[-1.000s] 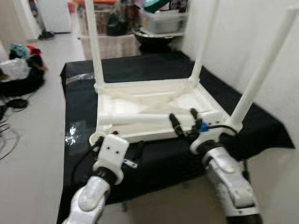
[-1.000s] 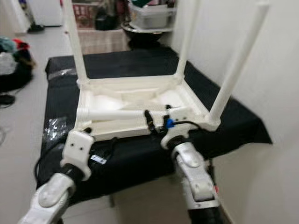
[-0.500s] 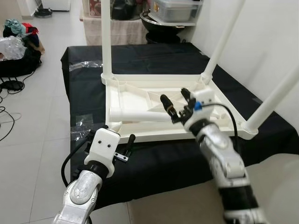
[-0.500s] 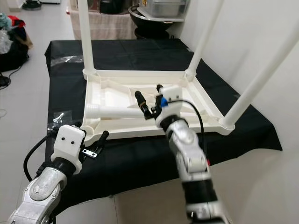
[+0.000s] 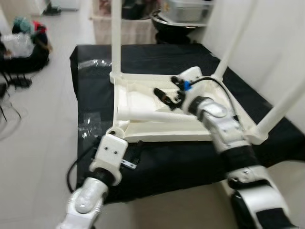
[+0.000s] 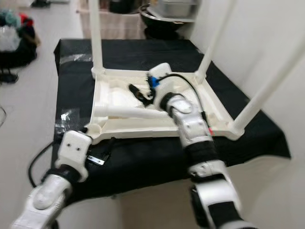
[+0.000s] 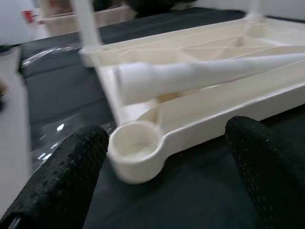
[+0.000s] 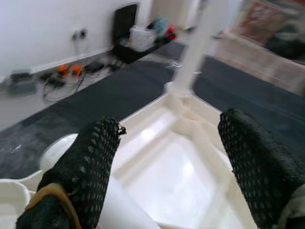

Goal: Building children table

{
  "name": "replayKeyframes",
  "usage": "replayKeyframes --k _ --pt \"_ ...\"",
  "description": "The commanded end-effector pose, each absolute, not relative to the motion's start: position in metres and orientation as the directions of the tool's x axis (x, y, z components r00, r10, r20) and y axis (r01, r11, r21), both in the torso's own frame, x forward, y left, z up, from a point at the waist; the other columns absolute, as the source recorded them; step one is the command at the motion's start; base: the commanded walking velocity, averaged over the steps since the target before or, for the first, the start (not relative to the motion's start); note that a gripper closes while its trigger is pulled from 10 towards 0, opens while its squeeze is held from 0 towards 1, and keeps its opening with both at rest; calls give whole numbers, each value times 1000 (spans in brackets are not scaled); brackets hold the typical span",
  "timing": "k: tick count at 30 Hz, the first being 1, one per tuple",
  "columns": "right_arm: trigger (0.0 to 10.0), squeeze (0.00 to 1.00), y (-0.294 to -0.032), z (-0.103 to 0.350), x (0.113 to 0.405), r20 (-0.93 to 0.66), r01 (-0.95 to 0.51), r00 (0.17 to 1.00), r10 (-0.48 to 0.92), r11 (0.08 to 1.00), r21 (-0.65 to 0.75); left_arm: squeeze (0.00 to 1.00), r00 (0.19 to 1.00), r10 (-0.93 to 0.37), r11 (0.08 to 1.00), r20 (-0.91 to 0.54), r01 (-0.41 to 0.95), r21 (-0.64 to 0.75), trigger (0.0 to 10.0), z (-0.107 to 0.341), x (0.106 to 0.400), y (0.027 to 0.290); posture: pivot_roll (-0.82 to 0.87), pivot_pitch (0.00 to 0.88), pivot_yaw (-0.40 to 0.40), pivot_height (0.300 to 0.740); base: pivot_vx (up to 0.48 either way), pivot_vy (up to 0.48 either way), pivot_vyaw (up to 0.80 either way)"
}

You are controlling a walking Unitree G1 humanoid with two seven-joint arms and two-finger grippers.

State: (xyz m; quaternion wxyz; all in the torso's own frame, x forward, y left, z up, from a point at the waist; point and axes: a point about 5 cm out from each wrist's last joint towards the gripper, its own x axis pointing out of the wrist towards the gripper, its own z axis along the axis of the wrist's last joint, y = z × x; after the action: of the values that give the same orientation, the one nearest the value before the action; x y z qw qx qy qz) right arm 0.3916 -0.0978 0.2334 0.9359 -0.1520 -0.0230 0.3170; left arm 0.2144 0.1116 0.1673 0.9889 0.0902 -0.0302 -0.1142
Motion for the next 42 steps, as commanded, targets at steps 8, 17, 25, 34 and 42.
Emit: replayKeyframes --k 8,17,25,34,42 --pt "10000 0 -100 234 403 -173 -614 788 591 738 -280 0 973 -231 960 24 224 166 10000 168 207 108 65 129 -151 740 0 0 72" --pt "10000 0 -106 239 405 -345 -739 674 653 599 -309 0 971 -240 960 15 235 151 10000 170 203 105 57 156 -151 740 0 0 0" --pt "10000 0 -95 233 404 -431 -804 595 679 494 -331 0 970 -243 960 -2 241 143 10000 169 200 103 53 167 -155 740 0 0 0" --pt "10000 0 -75 216 403 -521 -803 593 615 401 -440 0 973 -233 964 -3 231 130 10000 171 197 102 47 177 -173 740 0 0 0" --pt "2784 0 -63 221 404 -490 -776 622 611 395 -492 0 974 -227 967 -3 226 121 10000 172 196 100 39 173 -184 740 0 0 0"
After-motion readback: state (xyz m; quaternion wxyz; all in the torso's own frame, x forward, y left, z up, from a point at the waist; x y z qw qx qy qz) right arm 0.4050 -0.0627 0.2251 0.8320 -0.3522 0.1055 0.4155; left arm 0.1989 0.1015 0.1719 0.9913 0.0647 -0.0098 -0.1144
